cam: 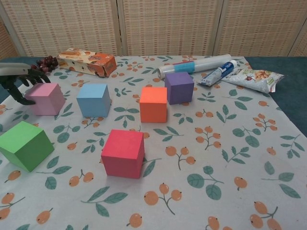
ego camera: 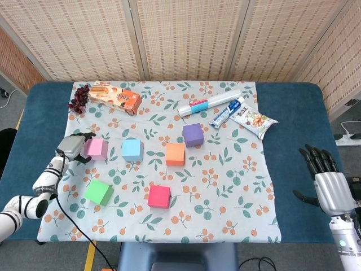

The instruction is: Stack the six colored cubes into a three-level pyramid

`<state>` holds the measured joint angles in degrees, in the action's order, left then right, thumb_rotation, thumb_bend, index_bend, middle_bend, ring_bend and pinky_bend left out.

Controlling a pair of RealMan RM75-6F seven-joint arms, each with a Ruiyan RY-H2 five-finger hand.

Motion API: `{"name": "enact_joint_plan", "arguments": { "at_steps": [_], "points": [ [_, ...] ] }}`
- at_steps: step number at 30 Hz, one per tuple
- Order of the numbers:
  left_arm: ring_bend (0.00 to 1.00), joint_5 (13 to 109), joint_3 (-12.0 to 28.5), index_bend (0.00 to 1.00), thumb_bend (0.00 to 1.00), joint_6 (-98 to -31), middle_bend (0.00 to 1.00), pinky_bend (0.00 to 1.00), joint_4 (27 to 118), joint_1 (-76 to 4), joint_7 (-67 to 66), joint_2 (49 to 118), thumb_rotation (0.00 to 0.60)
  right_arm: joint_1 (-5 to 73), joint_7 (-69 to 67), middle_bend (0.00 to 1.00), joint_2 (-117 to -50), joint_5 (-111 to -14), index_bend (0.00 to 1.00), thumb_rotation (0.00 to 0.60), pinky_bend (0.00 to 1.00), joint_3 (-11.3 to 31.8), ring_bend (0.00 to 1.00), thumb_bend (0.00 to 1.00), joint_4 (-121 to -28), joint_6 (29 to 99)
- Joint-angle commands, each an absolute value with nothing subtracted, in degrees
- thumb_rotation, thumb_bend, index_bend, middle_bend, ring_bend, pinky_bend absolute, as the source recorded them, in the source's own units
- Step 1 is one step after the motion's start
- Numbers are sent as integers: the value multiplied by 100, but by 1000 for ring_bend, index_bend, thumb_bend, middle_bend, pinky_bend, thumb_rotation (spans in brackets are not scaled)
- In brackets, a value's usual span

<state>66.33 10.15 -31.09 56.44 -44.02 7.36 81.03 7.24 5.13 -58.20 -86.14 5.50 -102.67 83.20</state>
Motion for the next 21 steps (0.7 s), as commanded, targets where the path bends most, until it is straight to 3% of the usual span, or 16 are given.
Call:
{"name": "enact_joint_plan", "arguments": {
  "at_steps": [1,21],
  "points": [
    [312,6682,1043,316,291,-3106,386,323,5619,-4454,801,8109,600,717,511,0,-5808,-8606,0,600,0,551,0,0,-10271,8333],
    [313,6757,1048,320,291,-3358,381,285,5958,-4646,717,8267,600,650,453,0,-5735,-8590,0,600,0,531,0,0,-10284,8431]
  ]
}}
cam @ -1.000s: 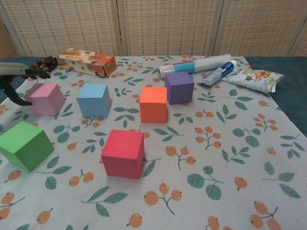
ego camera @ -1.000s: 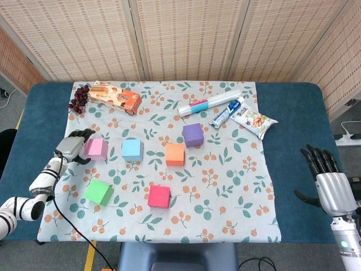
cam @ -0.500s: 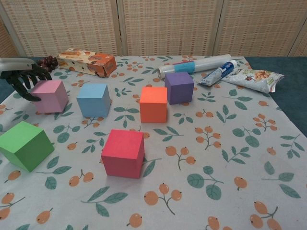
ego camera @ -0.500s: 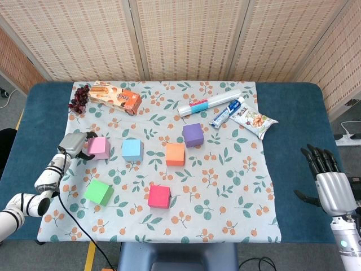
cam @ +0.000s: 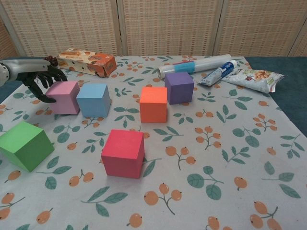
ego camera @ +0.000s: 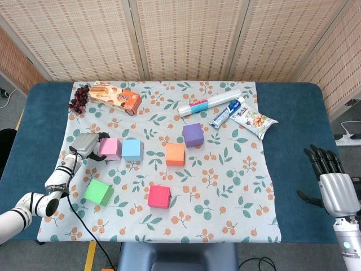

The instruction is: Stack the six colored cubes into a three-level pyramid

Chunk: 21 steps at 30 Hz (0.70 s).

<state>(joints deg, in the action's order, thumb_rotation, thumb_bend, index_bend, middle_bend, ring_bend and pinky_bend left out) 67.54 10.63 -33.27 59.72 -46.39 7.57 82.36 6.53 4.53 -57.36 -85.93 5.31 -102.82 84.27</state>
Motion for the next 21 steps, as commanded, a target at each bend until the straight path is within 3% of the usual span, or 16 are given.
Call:
{"name": "enact_joint_plan", "arguments": {
  "at_steps": [1,21],
  "points": [
    [312,6753,1045,320,292,-3384,380,283,5948,-4651,690,8291,600,646,454,0,-5735,-8583,0,600,0,531,0,0,-10285,8434],
    [304,6679,1023,316,291,-3527,378,272,5996,-4693,560,8435,600,614,454,0,-5735,-8524,0,600,0,522,0,0,-10281,8444]
  ]
}}
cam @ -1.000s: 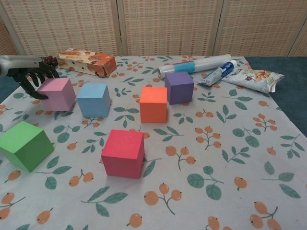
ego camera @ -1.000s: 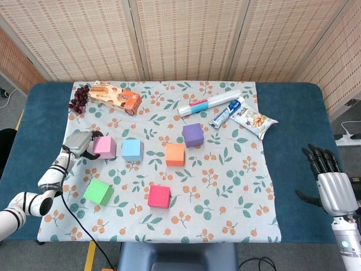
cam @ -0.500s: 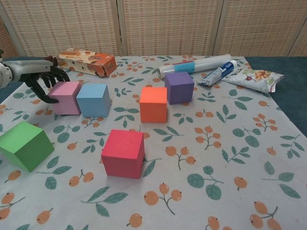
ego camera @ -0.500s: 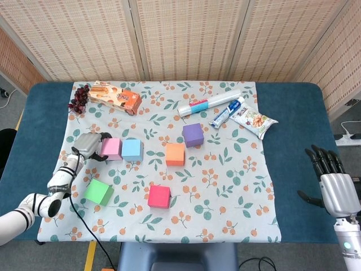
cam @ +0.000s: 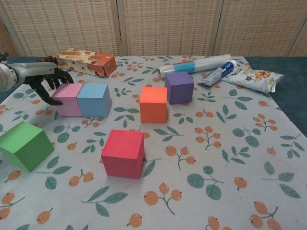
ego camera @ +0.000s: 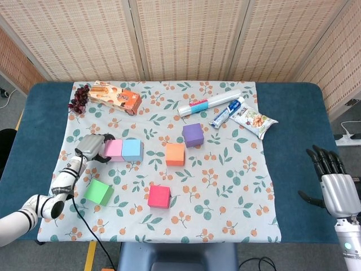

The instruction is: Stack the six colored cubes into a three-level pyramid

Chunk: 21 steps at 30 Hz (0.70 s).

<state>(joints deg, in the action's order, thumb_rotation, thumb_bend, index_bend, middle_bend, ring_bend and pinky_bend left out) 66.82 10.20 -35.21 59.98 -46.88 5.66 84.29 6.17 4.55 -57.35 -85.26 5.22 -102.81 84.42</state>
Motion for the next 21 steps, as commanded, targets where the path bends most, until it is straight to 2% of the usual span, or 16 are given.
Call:
{"name": "enact_joint_plan", "arguments": {
  "at_steps": [1,21],
  "points": [
    [304,6681,1022,315,291,-3543,378,273,5997,-4697,545,8440,600,611,454,0,-5733,-8523,0,600,0,521,0,0,-10281,8446],
    [301,6573,1020,313,292,-3462,374,263,5840,-4764,512,8545,600,588,430,0,-5726,-8494,0,600,0,522,0,0,-10258,8454]
  ]
}}
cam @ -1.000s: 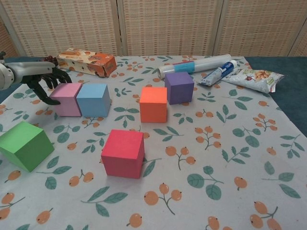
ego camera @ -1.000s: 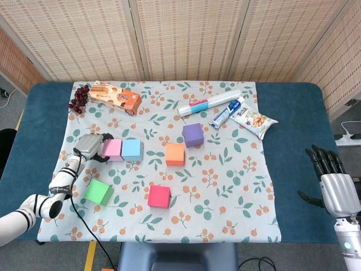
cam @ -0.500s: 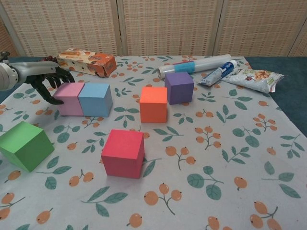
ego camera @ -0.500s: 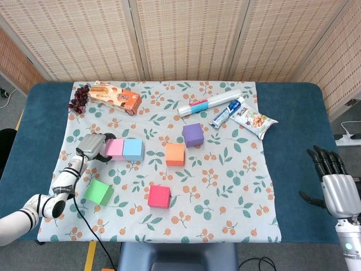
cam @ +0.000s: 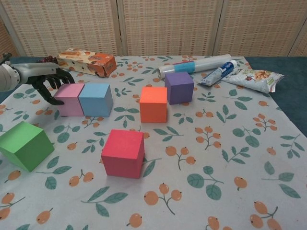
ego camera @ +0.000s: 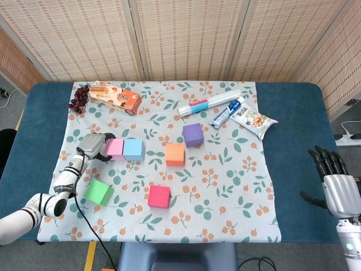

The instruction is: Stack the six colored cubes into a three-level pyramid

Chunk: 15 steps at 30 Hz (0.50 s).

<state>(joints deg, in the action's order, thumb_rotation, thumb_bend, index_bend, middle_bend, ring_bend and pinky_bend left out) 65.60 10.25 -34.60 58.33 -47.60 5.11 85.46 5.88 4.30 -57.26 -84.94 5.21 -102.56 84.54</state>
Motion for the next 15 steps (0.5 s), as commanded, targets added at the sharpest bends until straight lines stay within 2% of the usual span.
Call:
{"name": "enact_joint_plan", "arguments": {
  "at_steps": [1,11,15],
  "points": [
    [300,6578,1016,313,292,-3455,373,263,5846,-4767,514,8543,600,586,431,0,-5724,-8494,0,600,0,521,0,0,-10260,8457],
    [290,6603,995,307,291,-3415,364,257,5832,-4793,533,8571,600,543,424,0,-5730,-8473,0,600,0,513,0,0,-10264,8501],
    [217,6614,972,229,291,-3354,284,241,5883,-4805,537,8526,600,540,417,0,-5736,-8475,0,600,0,512,0,0,-10250,8499]
  ]
}}
